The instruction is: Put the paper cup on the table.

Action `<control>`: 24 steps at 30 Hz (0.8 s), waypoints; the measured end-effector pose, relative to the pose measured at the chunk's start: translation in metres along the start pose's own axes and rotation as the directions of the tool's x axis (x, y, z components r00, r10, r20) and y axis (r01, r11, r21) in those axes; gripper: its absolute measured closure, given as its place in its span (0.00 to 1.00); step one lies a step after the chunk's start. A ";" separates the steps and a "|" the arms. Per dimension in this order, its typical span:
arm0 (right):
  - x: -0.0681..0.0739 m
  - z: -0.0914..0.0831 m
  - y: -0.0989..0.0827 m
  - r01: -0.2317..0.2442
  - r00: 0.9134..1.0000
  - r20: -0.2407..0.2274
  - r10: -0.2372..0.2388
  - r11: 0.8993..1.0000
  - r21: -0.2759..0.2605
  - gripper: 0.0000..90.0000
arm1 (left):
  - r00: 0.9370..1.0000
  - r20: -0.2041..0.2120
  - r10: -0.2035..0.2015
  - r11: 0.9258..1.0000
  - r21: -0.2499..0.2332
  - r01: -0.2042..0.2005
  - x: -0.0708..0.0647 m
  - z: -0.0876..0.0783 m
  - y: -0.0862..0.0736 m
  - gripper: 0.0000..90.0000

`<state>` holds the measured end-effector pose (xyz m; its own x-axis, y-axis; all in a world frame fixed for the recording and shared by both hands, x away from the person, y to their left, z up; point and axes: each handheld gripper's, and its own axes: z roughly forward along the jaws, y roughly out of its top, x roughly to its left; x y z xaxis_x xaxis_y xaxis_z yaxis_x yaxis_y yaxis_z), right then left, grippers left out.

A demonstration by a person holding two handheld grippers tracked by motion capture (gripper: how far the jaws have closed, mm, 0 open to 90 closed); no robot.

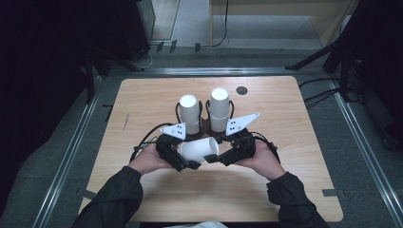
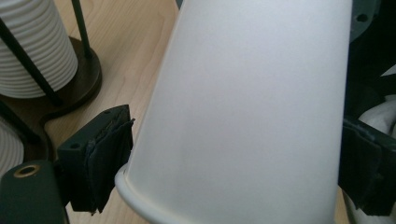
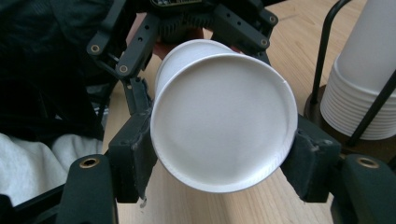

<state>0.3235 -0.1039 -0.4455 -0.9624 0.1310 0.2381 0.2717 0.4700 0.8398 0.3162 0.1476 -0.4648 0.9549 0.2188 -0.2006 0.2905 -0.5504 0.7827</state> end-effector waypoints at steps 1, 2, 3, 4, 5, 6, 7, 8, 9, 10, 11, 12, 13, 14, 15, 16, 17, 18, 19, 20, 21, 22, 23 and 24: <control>0.000 -0.001 0.000 -0.002 1.000 -0.004 0.002 1.000 -0.005 0.37 | 1.000 0.006 -0.002 1.000 -0.020 0.002 -0.001 -0.001 -0.001 0.11; 0.000 -0.001 0.000 0.002 1.000 -0.008 -0.002 1.000 -0.015 0.37 | 1.000 0.007 0.007 0.999 -0.037 -0.007 -0.001 -0.002 -0.001 0.15; 0.000 -0.002 0.000 0.001 1.000 -0.015 -0.001 1.000 -0.019 0.37 | 1.000 0.008 0.006 0.999 -0.047 -0.005 -0.002 -0.002 -0.001 0.16; 0.000 -0.003 0.000 0.000 1.000 -0.015 -0.001 1.000 -0.023 0.37 | 1.000 0.006 0.008 0.999 -0.049 -0.007 -0.002 -0.004 -0.001 0.16; 0.000 -0.003 0.000 0.000 1.000 -0.020 -0.001 1.000 -0.030 0.37 | 1.000 0.011 0.005 0.998 -0.055 -0.004 -0.002 -0.005 -0.002 0.16; 0.000 -0.004 0.001 0.001 1.000 -0.022 -0.002 0.999 -0.039 0.37 | 1.000 0.012 -0.002 0.998 -0.063 0.003 -0.001 -0.006 -0.003 0.16; 0.000 -0.005 0.001 -0.003 1.000 -0.025 0.002 0.999 -0.046 0.37 | 1.000 0.013 -0.003 0.998 -0.068 0.004 -0.001 -0.007 -0.004 0.16; -0.001 -0.006 0.001 -0.009 0.999 -0.036 0.007 0.998 -0.055 0.37 | 1.000 0.014 -0.005 0.997 -0.073 0.006 -0.001 -0.008 -0.004 0.16; -0.001 -0.007 0.001 -0.008 0.999 -0.032 0.006 0.998 -0.063 0.37 | 1.000 0.016 -0.009 0.996 -0.084 0.010 -0.001 -0.009 -0.005 0.16; -0.001 -0.008 0.001 -0.009 1.000 -0.031 0.007 0.998 -0.063 0.37 | 1.000 0.021 -0.010 0.996 -0.086 0.012 0.000 -0.010 -0.005 0.18; -0.002 -0.008 0.000 -0.013 0.999 -0.032 0.011 0.998 -0.065 0.37 | 1.000 0.026 -0.010 0.996 -0.087 0.013 0.000 -0.011 -0.005 0.20; -0.002 -0.008 0.000 -0.015 0.999 -0.035 0.013 0.998 -0.067 0.37 | 0.999 0.032 -0.011 0.997 -0.081 0.013 0.000 -0.010 -0.005 0.21; -0.002 -0.008 0.000 -0.014 0.999 -0.036 0.012 0.998 -0.065 0.38 | 0.999 0.039 -0.010 0.998 -0.066 0.012 0.000 -0.010 -0.005 0.22; -0.001 -0.007 0.000 -0.013 0.999 -0.036 0.011 0.998 -0.059 0.38 | 0.999 0.036 -0.007 0.998 -0.059 0.009 0.000 -0.009 -0.006 0.22; -0.001 -0.006 0.000 -0.007 0.999 -0.033 0.005 0.998 -0.056 0.38 | 0.999 0.035 -0.002 0.999 -0.051 0.003 0.000 -0.009 -0.006 0.23; 0.000 -0.006 0.000 -0.002 1.000 -0.030 0.000 0.999 -0.051 0.38 | 0.999 0.034 0.003 0.999 -0.048 -0.001 0.000 -0.010 -0.006 0.23; 0.000 -0.006 0.000 0.005 1.000 -0.029 -0.006 0.999 -0.052 0.38 | 1.000 0.027 0.007 0.999 -0.049 -0.006 0.000 -0.010 -0.006 0.24; 0.001 -0.006 0.000 0.007 1.000 -0.026 -0.008 0.999 -0.053 0.38 | 1.000 0.024 0.009 0.999 -0.045 -0.008 0.000 -0.011 -0.005 0.24; 0.000 -0.006 0.000 0.003 1.000 -0.028 -0.005 0.999 -0.054 0.38 | 1.000 0.021 0.008 0.999 -0.043 -0.007 0.000 -0.011 -0.004 0.24; 0.000 -0.006 0.000 0.002 1.000 -0.026 -0.004 0.998 -0.055 0.38 | 1.000 0.018 0.010 0.999 -0.042 -0.010 0.000 -0.012 -0.004 0.25; 0.000 -0.006 0.000 0.003 1.000 -0.023 -0.005 0.998 -0.058 0.38 | 1.000 0.018 0.011 0.999 -0.038 -0.011 0.000 -0.012 -0.003 0.25; -0.001 -0.006 0.000 0.000 1.000 -0.022 -0.001 0.998 -0.056 0.38 | 1.000 0.016 0.011 0.999 -0.033 -0.011 0.000 -0.012 -0.003 0.25; -0.001 -0.006 0.000 -0.004 1.000 -0.021 0.003 0.999 -0.054 0.36 | 1.000 0.011 0.006 1.000 -0.030 -0.006 0.001 -0.012 -0.003 0.26; -0.001 -0.005 -0.001 -0.005 1.000 -0.019 0.004 0.999 -0.050 0.33 | 1.000 0.004 0.006 1.000 -0.019 -0.006 0.002 -0.013 -0.003 0.26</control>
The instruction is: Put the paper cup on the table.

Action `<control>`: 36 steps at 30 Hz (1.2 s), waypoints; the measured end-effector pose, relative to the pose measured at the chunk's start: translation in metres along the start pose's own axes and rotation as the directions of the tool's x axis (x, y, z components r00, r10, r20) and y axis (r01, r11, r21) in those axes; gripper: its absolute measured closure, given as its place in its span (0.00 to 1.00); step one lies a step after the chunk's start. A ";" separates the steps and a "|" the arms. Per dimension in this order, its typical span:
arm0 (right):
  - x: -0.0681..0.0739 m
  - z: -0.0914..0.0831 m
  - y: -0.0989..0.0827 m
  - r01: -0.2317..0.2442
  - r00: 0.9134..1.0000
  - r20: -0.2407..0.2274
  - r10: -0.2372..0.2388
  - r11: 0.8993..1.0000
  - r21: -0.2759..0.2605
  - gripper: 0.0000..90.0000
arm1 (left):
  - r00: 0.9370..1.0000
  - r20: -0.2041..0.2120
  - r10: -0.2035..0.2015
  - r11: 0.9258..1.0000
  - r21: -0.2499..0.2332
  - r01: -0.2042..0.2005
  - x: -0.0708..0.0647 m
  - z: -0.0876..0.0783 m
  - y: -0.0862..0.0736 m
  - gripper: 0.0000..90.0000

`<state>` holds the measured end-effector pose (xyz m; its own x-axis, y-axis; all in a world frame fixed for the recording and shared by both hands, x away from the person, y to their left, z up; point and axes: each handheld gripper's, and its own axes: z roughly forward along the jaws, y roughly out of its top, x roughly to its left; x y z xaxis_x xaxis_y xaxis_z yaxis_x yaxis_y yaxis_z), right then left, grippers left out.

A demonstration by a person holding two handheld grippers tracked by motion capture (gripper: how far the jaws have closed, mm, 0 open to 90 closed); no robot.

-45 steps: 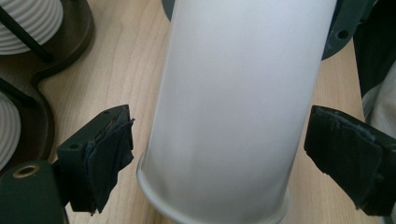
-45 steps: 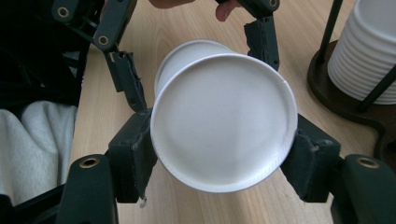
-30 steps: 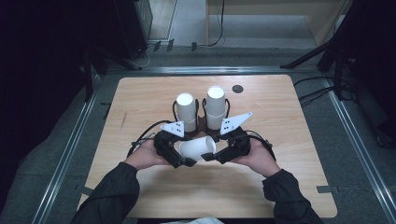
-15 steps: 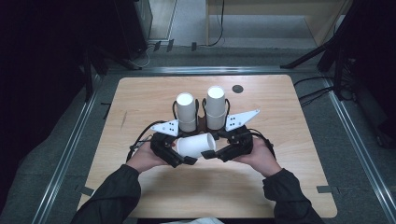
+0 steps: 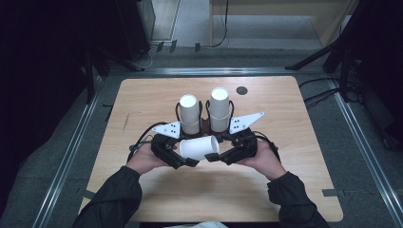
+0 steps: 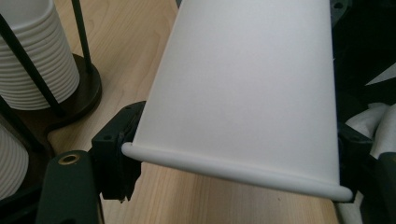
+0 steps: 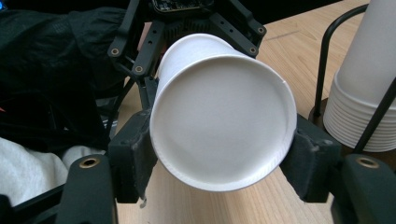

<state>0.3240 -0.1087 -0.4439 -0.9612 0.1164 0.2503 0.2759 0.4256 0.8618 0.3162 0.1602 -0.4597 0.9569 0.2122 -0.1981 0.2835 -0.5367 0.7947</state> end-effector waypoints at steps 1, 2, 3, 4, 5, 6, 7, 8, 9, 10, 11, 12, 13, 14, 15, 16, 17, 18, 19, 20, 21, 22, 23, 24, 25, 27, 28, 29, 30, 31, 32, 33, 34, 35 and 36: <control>0.000 0.001 0.000 0.005 1.000 0.004 -0.005 1.000 0.007 0.31 | 1.000 -0.001 -0.004 1.000 0.005 0.004 0.001 -0.001 0.000 0.26; 0.000 0.001 -0.001 0.010 1.000 0.009 -0.010 1.000 0.012 0.31 | 1.000 -0.004 -0.005 1.000 0.007 0.005 0.001 -0.003 0.000 0.25; 0.001 0.001 -0.002 0.017 1.000 0.016 -0.018 1.000 0.016 0.30 | 1.000 -0.005 -0.008 1.000 0.000 0.008 0.001 -0.005 0.001 0.25; 0.001 0.001 -0.002 0.024 0.999 0.021 -0.024 0.999 0.022 0.29 | 1.000 -0.004 -0.014 1.000 0.000 0.014 0.002 -0.007 0.001 0.25; 0.000 0.001 -0.003 0.025 0.999 0.022 -0.026 0.999 0.030 0.28 | 1.000 -0.010 -0.009 1.000 0.009 0.009 0.003 -0.009 0.002 0.25; 0.000 0.001 -0.004 0.026 0.999 0.031 -0.027 0.999 0.040 0.28 | 1.000 -0.016 -0.008 1.000 0.011 0.008 0.003 -0.011 0.002 0.25; 0.000 0.002 -0.005 0.027 0.999 0.037 -0.029 0.998 0.048 0.28 | 1.000 -0.015 -0.007 1.000 0.021 0.007 0.003 -0.013 0.003 0.25; -0.001 0.002 -0.006 0.024 0.999 0.043 -0.027 0.998 0.060 0.28 | 1.000 -0.019 -0.003 1.000 0.028 0.004 0.004 -0.014 0.003 0.25; -0.001 0.003 -0.007 0.023 0.999 0.048 -0.026 0.997 0.069 0.28 | 1.000 -0.020 -0.001 0.999 0.040 0.002 0.004 -0.015 0.004 0.25; -0.001 0.004 -0.008 0.019 0.998 0.055 -0.023 0.997 0.079 0.28 | 1.000 -0.021 -0.001 0.999 0.047 0.002 0.004 -0.015 0.004 0.25; -0.002 0.005 -0.009 0.017 0.998 0.059 -0.022 0.996 0.085 0.27 | 1.000 -0.026 0.002 0.999 0.052 -0.001 0.004 -0.015 0.005 0.25; -0.002 0.006 -0.011 0.015 0.998 0.064 -0.022 0.995 0.096 0.27 | 1.000 -0.025 0.002 0.998 0.065 0.000 0.004 -0.014 0.006 0.25; -0.002 0.006 -0.011 0.018 0.997 0.073 -0.025 0.995 0.102 0.27 | 1.000 -0.025 0.008 0.997 0.080 -0.006 0.005 -0.014 0.007 0.25; -0.002 0.006 -0.012 0.014 0.997 0.075 -0.022 0.994 0.106 0.27 | 1.000 -0.026 0.012 0.996 0.085 -0.010 0.005 -0.013 0.007 0.25; -0.003 0.006 -0.013 0.012 0.997 0.081 -0.021 0.994 0.112 0.27 | 1.000 -0.025 0.011 0.995 0.097 -0.009 0.005 -0.012 0.008 0.25; -0.003 0.006 -0.014 0.008 0.996 0.085 -0.018 0.993 0.117 0.27 | 1.000 -0.027 0.012 0.995 0.101 -0.010 0.006 -0.012 0.009 0.25; -0.003 0.006 -0.015 0.004 0.996 0.088 -0.015 0.993 0.119 0.27 | 0.999 -0.032 0.016 0.994 0.113 -0.013 0.006 -0.011 0.010 0.25; -0.003 0.005 -0.016 0.001 0.996 0.092 -0.013 0.992 0.123 0.27 | 0.999 -0.033 0.017 0.993 0.121 -0.013 0.007 -0.010 0.010 0.25; -0.004 0.004 -0.017 0.001 0.995 0.098 -0.013 0.992 0.123 0.27 | 0.999 -0.037 0.015 0.992 0.126 -0.010 0.007 -0.009 0.011 0.25; -0.004 0.004 -0.017 -0.007 0.995 0.101 -0.006 0.992 0.126 0.27 | 0.999 -0.035 0.014 0.991 0.131 -0.010 0.008 -0.008 0.011 0.25; -0.004 0.003 -0.018 -0.006 0.994 0.106 -0.007 0.992 0.126 0.27 | 0.999 -0.039 0.020 0.989 0.145 -0.014 0.009 -0.007 0.012 0.25; -0.004 0.002 -0.019 -0.006 0.994 0.113 -0.009 0.992 0.130 0.27 | 0.999 -0.043 0.021 0.988 0.155 -0.014 0.010 -0.006 0.013 0.25; -0.004 0.002 -0.020 -0.010 0.993 0.120 -0.007 0.991 0.134 0.27 | 0.999 -0.040 0.019 0.987 0.161 -0.012 0.010 -0.005 0.013 0.25; -0.004 0.001 -0.021 -0.014 0.992 0.126 -0.004 0.991 0.136 0.27 | 0.999 -0.042 0.022 0.986 0.169 -0.014 0.011 -0.005 0.014 0.25; -0.005 0.001 -0.023 -0.011 0.991 0.133 -0.007 0.990 0.138 0.27 | 0.999 -0.040 0.019 0.985 0.172 -0.011 0.012 -0.003 0.015 0.25; -0.005 0.000 -0.025 -0.014 0.988 0.152 -0.008 0.989 0.149 0.27 | 0.999 -0.041 0.019 0.981 0.192 -0.010 0.012 -0.001 0.016 0.25; -0.005 -0.001 -0.026 -0.019 0.987 0.160 -0.006 0.988 0.153 0.27 | 0.999 -0.038 0.020 0.980 0.200 -0.012 0.013 0.001 0.016 0.25; -0.005 -0.001 -0.027 -0.018 0.987 0.162 -0.007 0.988 0.153 0.27 | 0.999 -0.036 0.020 0.978 0.209 -0.012 0.014 0.003 0.017 0.25; -0.004 -0.002 -0.027 -0.024 0.986 0.166 -0.002 0.988 0.154 0.27 | 0.999 -0.035 0.029 0.976 0.215 -0.020 0.013 0.004 0.017 0.25; -0.004 -0.002 -0.028 -0.025 0.986 0.169 -0.002 0.988 0.154 0.27 | 0.999 -0.022 0.037 0.975 0.222 -0.032 0.014 0.006 0.017 0.25; -0.004 -0.003 -0.028 -0.023 0.985 0.170 -0.003 0.988 0.154 0.27 | 0.999 -0.019 0.045 0.974 0.224 -0.039 0.013 0.007 0.018 0.25; -0.004 -0.003 -0.029 -0.025 0.985 0.170 -0.002 0.988 0.154 0.27 | 0.999 -0.020 0.051 0.972 0.229 -0.045 0.013 0.008 0.018 0.25; -0.003 -0.004 -0.029 -0.027 0.985 0.171 0.000 0.988 0.155 0.27 | 0.999 -0.020 0.051 0.972 0.229 -0.045 0.013 0.008 0.018 0.25; -0.003 -0.004 -0.029 -0.026 0.985 0.172 -0.001 0.988 0.155 0.27 | 0.999 -0.020 0.050 0.967 0.250 -0.043 0.014 0.011 0.019 0.25; -0.003 -0.004 -0.030 -0.027 0.986 0.169 0.000 0.987 0.156 0.27 | 0.998 -0.023 0.052 0.964 0.264 -0.044 0.014 0.013 0.019 0.25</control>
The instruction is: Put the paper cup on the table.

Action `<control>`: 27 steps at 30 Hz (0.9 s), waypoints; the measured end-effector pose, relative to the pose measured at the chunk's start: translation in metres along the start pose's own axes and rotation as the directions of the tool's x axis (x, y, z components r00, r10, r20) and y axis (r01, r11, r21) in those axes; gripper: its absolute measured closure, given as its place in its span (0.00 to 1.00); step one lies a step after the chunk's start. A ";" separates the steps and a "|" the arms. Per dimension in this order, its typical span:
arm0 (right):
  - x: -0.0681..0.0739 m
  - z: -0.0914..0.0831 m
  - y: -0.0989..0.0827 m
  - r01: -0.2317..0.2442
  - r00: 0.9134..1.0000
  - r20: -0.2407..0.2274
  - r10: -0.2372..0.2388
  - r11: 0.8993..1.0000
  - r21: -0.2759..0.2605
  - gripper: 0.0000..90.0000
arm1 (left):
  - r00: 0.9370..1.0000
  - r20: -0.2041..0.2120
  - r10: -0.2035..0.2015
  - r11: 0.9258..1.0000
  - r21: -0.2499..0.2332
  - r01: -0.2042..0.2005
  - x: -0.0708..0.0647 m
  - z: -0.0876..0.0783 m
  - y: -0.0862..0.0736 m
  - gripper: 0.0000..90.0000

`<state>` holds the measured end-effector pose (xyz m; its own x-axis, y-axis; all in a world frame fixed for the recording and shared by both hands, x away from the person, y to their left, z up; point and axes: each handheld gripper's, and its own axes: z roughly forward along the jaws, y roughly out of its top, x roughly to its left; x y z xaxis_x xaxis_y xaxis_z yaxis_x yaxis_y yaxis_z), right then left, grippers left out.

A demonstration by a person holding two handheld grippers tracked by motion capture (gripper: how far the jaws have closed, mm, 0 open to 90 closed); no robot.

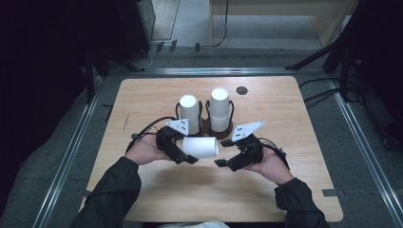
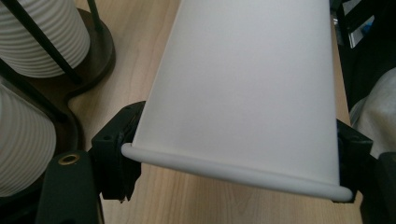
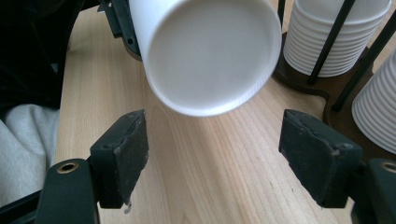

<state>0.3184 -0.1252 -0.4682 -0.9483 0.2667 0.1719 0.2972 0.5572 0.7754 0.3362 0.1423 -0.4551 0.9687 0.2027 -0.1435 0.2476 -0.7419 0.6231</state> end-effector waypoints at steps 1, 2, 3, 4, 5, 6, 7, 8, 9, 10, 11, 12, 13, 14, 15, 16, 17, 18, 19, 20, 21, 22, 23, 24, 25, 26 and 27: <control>0.000 0.000 0.000 0.004 1.000 0.001 -0.004 1.000 -0.001 0.27 | 1.000 -0.001 0.001 1.000 0.012 0.000 0.000 0.001 0.001 0.25; 0.000 0.000 -0.001 0.005 1.000 0.004 -0.005 1.000 0.001 0.27 | 1.000 0.005 0.002 1.000 0.016 -0.002 0.001 0.003 0.001 0.25; 0.001 0.001 -0.001 0.003 1.000 0.005 -0.003 1.000 0.005 0.27 | 1.000 0.010 0.003 1.000 0.026 -0.004 0.001 0.004 0.001 0.25; 0.001 0.001 -0.001 0.004 1.000 0.006 -0.004 1.000 0.007 0.27 | 1.000 0.010 0.004 0.999 0.037 -0.004 0.001 0.006 0.002 0.25; 0.001 0.002 -0.001 0.004 1.000 0.008 -0.004 1.000 0.008 0.27 | 1.000 0.013 0.002 0.999 0.050 -0.003 0.001 0.007 0.002 0.25; 0.001 0.003 -0.001 0.007 1.000 0.006 -0.007 1.000 0.010 0.27 | 1.000 0.014 -0.002 0.998 0.062 0.001 0.001 0.009 0.003 0.25; 0.001 0.004 -0.001 0.005 1.000 0.006 -0.005 1.000 0.013 0.27 | 1.000 0.014 -0.002 0.997 0.073 0.001 0.001 0.012 0.003 0.25; 0.001 0.005 -0.002 0.009 1.000 0.004 -0.009 1.000 0.013 0.27 | 1.000 0.022 -0.002 0.997 0.083 0.000 0.001 0.014 0.003 0.25; 0.001 0.006 -0.001 0.008 1.000 0.004 -0.008 1.000 0.013 0.27 | 1.000 0.020 -0.006 0.996 0.092 0.004 0.001 0.016 0.003 0.25; 0.000 0.006 -0.001 0.012 1.000 -0.002 -0.012 1.000 0.013 0.27 | 1.000 0.022 -0.002 0.994 0.107 0.000 0.001 0.018 0.003 0.25; 0.001 0.008 -0.001 0.012 1.000 -0.007 -0.012 1.000 0.014 0.27 | 1.000 0.028 -0.006 0.994 0.113 0.003 0.002 0.020 0.003 0.25; 0.001 0.009 -0.001 0.011 1.000 -0.011 -0.011 1.000 0.017 0.27 | 0.999 0.035 -0.007 0.993 0.122 0.003 0.002 0.021 0.003 0.25; 0.001 0.010 0.000 0.014 1.000 -0.018 -0.014 1.000 0.018 0.27 | 0.999 0.039 -0.006 0.992 0.129 0.001 0.002 0.023 0.003 0.25; 0.001 0.012 0.001 0.017 1.000 -0.021 -0.016 1.000 0.023 0.27 | 0.999 0.038 -0.002 0.991 0.136 -0.003 0.002 0.024 0.003 0.25; 0.001 0.014 0.001 0.023 0.999 -0.027 -0.023 0.999 0.026 0.27 | 0.999 0.043 -0.003 0.990 0.140 -0.003 0.002 0.025 0.003 0.25; 0.001 0.015 0.002 0.030 0.999 -0.032 -0.029 0.999 0.030 0.27 | 0.999 0.048 -0.001 0.989 0.148 -0.006 0.001 0.026 0.003 0.25; 0.002 0.017 0.002 0.036 0.999 -0.038 -0.035 0.999 0.033 0.27 | 0.999 0.050 0.004 0.988 0.155 -0.012 0.001 0.027 0.003 0.25; 0.002 0.019 0.003 0.037 0.998 -0.043 -0.035 0.999 0.038 0.27 | 0.999 0.052 0.003 0.987 0.158 -0.011 0.000 0.028 0.003 0.25; 0.003 0.021 0.004 0.043 0.998 -0.048 -0.041 0.998 0.044 0.27 | 0.999 0.053 0.009 0.987 0.161 -0.017 0.000 0.029 0.003 0.25; 0.003 0.023 0.004 0.048 0.998 -0.053 -0.046 0.998 0.048 0.27 | 0.998 0.055 0.012 0.986 0.165 -0.020 -0.001 0.029 0.003 0.25; 0.004 0.025 0.005 0.052 0.997 -0.057 -0.049 0.997 0.055 0.27 | 0.998 0.055 0.007 0.986 0.169 -0.016 -0.002 0.030 0.003 0.25; 0.004 0.027 0.005 0.056 0.997 -0.062 -0.052 0.997 0.061 0.27 | 0.998 0.059 0.011 0.985 0.170 -0.020 -0.002 0.031 0.003 0.25; 0.005 0.028 0.006 0.066 0.996 -0.069 -0.062 0.996 0.064 0.27 | 0.998 0.060 0.018 0.984 0.175 -0.028 -0.003 0.032 0.003 0.25; 0.005 0.030 0.006 0.072 0.995 -0.070 -0.067 0.995 0.069 0.28 | 0.998 0.060 0.014 0.984 0.178 -0.025 -0.004 0.033 0.002 0.25; 0.006 0.032 0.007 0.077 0.995 -0.074 -0.071 0.994 0.072 0.28 | 0.998 0.057 0.016 0.982 0.186 -0.027 -0.005 0.034 0.002 0.25; 0.006 0.034 0.008 0.081 0.994 -0.082 -0.075 0.994 0.076 0.28 | 0.998 0.058 0.011 0.982 0.185 -0.021 -0.005 0.035 0.001 0.25; 0.006 0.035 0.008 0.090 0.993 -0.081 -0.084 0.993 0.080 0.29 | 0.998 0.057 0.015 0.981 0.193 -0.026 -0.006 0.035 0.001 0.25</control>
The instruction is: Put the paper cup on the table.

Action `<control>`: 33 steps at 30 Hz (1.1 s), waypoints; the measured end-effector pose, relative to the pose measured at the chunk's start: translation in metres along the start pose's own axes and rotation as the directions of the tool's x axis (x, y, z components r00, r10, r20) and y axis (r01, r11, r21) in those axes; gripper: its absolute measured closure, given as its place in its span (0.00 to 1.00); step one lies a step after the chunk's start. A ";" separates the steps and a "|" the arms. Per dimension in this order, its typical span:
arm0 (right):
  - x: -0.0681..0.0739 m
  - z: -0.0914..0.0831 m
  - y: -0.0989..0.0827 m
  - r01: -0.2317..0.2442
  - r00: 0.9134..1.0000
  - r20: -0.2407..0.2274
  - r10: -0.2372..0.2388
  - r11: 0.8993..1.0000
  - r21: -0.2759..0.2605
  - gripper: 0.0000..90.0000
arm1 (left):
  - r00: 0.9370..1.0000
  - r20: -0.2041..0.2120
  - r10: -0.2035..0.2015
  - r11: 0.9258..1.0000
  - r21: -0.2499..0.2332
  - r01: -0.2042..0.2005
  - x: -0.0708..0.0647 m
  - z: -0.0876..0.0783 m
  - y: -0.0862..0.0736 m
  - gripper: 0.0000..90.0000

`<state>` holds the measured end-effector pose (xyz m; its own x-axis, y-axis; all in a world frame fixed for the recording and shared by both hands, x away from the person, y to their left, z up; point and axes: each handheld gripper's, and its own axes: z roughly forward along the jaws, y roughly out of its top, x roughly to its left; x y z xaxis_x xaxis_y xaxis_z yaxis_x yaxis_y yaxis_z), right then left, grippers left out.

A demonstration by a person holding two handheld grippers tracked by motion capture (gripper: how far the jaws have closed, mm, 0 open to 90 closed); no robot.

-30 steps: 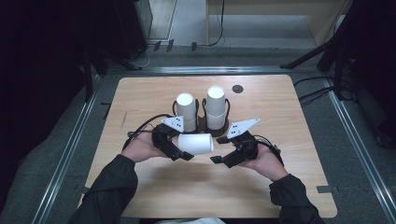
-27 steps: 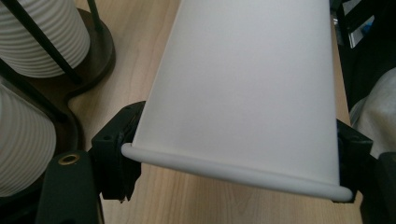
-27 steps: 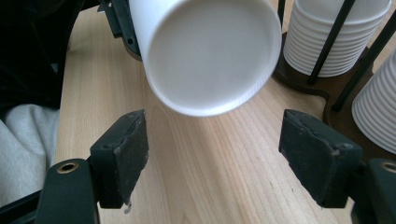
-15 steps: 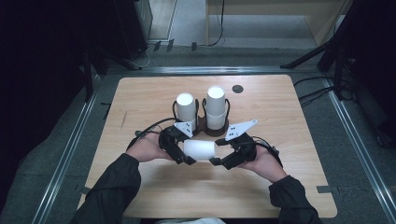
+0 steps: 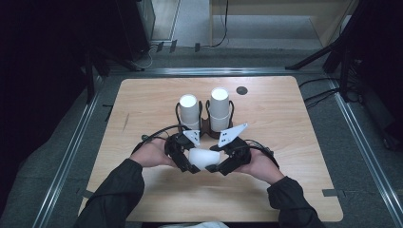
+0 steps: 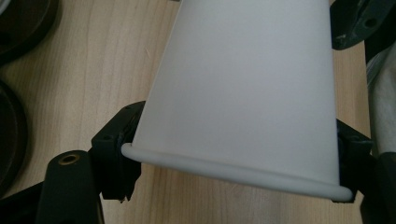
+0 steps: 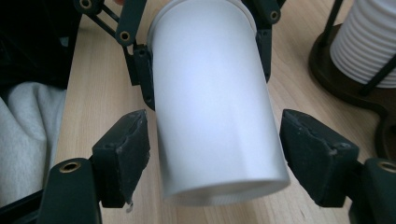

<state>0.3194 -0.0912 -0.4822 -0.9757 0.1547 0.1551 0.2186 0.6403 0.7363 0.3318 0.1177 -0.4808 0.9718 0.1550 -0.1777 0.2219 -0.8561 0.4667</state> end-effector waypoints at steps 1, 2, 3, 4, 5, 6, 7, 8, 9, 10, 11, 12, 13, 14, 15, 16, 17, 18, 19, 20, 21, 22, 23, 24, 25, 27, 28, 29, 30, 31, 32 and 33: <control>0.000 0.002 0.001 0.000 1.000 -0.004 0.000 1.000 0.006 0.29 | 1.000 0.003 0.003 1.000 0.006 -0.003 0.000 0.000 0.000 0.25; 0.000 0.004 0.001 0.004 1.000 -0.009 -0.004 1.000 0.015 0.30 | 1.000 -0.001 0.003 1.000 0.007 -0.003 -0.001 0.001 0.000 0.25; 0.000 0.006 0.002 0.011 1.000 -0.009 -0.011 1.000 0.019 0.31 | 1.000 -0.002 0.002 1.000 0.007 -0.002 -0.001 0.001 -0.001 0.25; 0.001 0.008 0.002 0.014 1.000 -0.010 -0.013 0.999 0.031 0.31 | 1.000 0.000 0.002 1.000 0.011 -0.002 -0.002 0.002 -0.001 0.25; 0.001 0.010 0.003 0.025 1.000 -0.013 -0.024 0.999 0.039 0.31 | 1.000 -0.005 0.002 1.000 0.015 -0.002 -0.002 0.002 -0.001 0.25; 0.001 0.011 0.003 0.024 1.000 -0.013 -0.023 0.999 0.047 0.32 | 1.000 -0.008 0.002 1.000 0.017 -0.001 -0.003 0.002 -0.001 0.25; 0.002 0.013 0.004 0.028 0.999 -0.019 -0.027 0.998 0.056 0.33 | 1.000 -0.009 0.000 1.000 0.020 0.000 -0.003 0.002 -0.001 0.25; 0.002 0.015 0.005 0.033 0.999 -0.014 -0.033 0.998 0.061 0.33 | 1.000 -0.013 0.000 1.000 0.017 0.000 -0.004 0.002 -0.001 0.25; 0.002 0.016 0.005 0.033 0.999 -0.014 -0.033 0.997 0.065 0.34 | 1.000 -0.014 0.000 1.000 0.018 0.001 -0.004 0.002 -0.002 0.25; 0.002 0.016 0.006 0.035 0.999 -0.016 -0.034 0.997 0.070 0.34 | 1.000 -0.017 -0.001 1.000 0.017 0.001 -0.004 0.002 -0.002 0.25; 0.002 0.016 0.006 0.038 0.999 -0.017 -0.037 0.997 0.072 0.34 | 1.000 -0.015 -0.004 1.000 0.016 0.004 -0.004 0.002 -0.003 0.25; 0.002 0.016 0.006 0.042 0.999 -0.018 -0.041 0.997 0.072 0.35 | 1.000 -0.014 -0.002 1.000 0.012 0.002 -0.004 0.002 -0.003 0.25; 0.002 0.016 0.007 0.044 0.999 -0.021 -0.043 0.996 0.071 0.35 | 1.000 -0.013 -0.002 1.000 0.007 0.003 -0.004 0.001 -0.004 0.25; 0.002 0.016 0.007 0.048 0.999 -0.020 -0.047 0.996 0.071 0.35 | 1.000 -0.013 -0.006 1.000 0.003 0.006 -0.004 0.001 -0.004 0.25; 0.002 0.016 0.008 0.049 0.999 -0.021 -0.048 0.996 0.070 0.35 | 1.000 -0.013 -0.002 1.000 0.001 0.002 -0.004 0.000 -0.004 0.25; 0.003 0.016 0.008 0.049 0.999 -0.022 -0.048 0.996 0.069 0.35 | 1.000 -0.009 0.000 1.000 -0.004 0.000 -0.004 0.000 -0.004 0.25; 0.003 0.015 0.008 0.051 0.999 -0.021 -0.050 0.996 0.067 0.35 | 1.000 -0.008 0.007 1.000 -0.012 -0.007 -0.004 0.000 -0.005 0.24; 0.003 0.015 0.008 0.055 0.998 -0.021 -0.054 0.996 0.065 0.35 | 1.000 -0.009 0.010 1.000 -0.022 -0.010 -0.004 -0.001 -0.005 0.24; 0.003 0.014 0.009 0.057 0.998 -0.020 -0.056 0.996 0.063 0.35 | 0.999 -0.024 0.026 0.999 -0.039 -0.027 -0.005 -0.002 -0.006 0.23; 0.003 0.013 0.009 0.059 0.998 -0.020 -0.058 0.996 0.062 0.35 | 1.000 -0.025 0.018 0.998 -0.062 -0.020 -0.006 -0.004 -0.006 0.21; 0.003 0.012 0.009 0.062 0.998 -0.016 -0.061 0.996 0.057 0.35 | 1.000 -0.017 0.012 0.997 -0.070 -0.013 -0.005 -0.005 -0.005 0.17; 0.003 0.010 0.009 0.061 0.998 -0.010 -0.061 0.997 0.051 0.35 | 1.000 -0.030 0.002 0.997 -0.081 -0.004 -0.006 -0.007 -0.005 0.14; 0.002 0.009 0.009 0.060 0.998 -0.009 -0.060 0.997 0.047 0.35 | 0.999 -0.035 -0.011 0.996 -0.089 0.008 -0.005 -0.008 -0.005 0.11; 0.002 0.008 0.008 0.056 0.998 -0.008 -0.055 0.997 0.047 0.35 | 0.999 -0.033 -0.021 0.995 -0.101 0.017 -0.004 -0.009 -0.005 0.10; 0.001 0.006 0.008 0.056 0.998 -0.008 -0.056 0.998 0.037 0.35 | 0.999 -0.032 -0.028 0.993 -0.114 0.024 -0.002 -0.011 -0.006 0.10; 0.001 0.003 0.008 0.053 0.999 -0.004 -0.053 0.998 0.026 0.35 | 0.999 -0.025 -0.043 0.990 -0.135 0.040 0.000 -0.013 -0.008 0.08; 0.001 0.002 0.007 0.048 0.999 -0.005 -0.048 0.999 0.019 0.35 | 0.999 -0.022 -0.048 0.988 -0.146 0.044 0.000 -0.015 -0.009 0.08; 0.000 0.000 0.007 0.050 0.999 -0.006 -0.050 0.999 0.010 0.35 | 0.998 -0.021 -0.053 0.987 -0.155 0.050 0.001 -0.017 -0.010 0.08; -0.001 -0.002 0.007 0.048 0.999 -0.001 -0.048 0.999 0.002 0.35 | 0.998 -0.019 -0.060 0.984 -0.171 0.056 0.000 -0.018 -0.011 0.08; -0.001 -0.004 0.007 0.045 0.999 -0.001 -0.045 0.999 -0.006 0.35 | 0.998 -0.019 -0.062 0.981 -0.186 0.057 0.000 -0.020 -0.011 0.08; -0.001 -0.006 0.007 0.038 0.999 -0.008 -0.039 0.999 -0.015 0.35 | 0.998 -0.017 -0.067 0.978 -0.199 0.062 0.001 -0.022 -0.012 0.08; -0.002 -0.007 0.007 0.044 0.999 -0.003 -0.044 0.999 -0.027 0.35 | 0.998 -0.012 -0.068 0.976 -0.207 0.064 0.001 -0.024 -0.013 0.08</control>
<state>0.3229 -0.0923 -0.4725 -0.9845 0.1237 0.1247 0.1749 0.6257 0.7602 0.3315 0.1406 -0.4658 0.9552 0.2188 -0.1991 0.2957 -0.7240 0.6233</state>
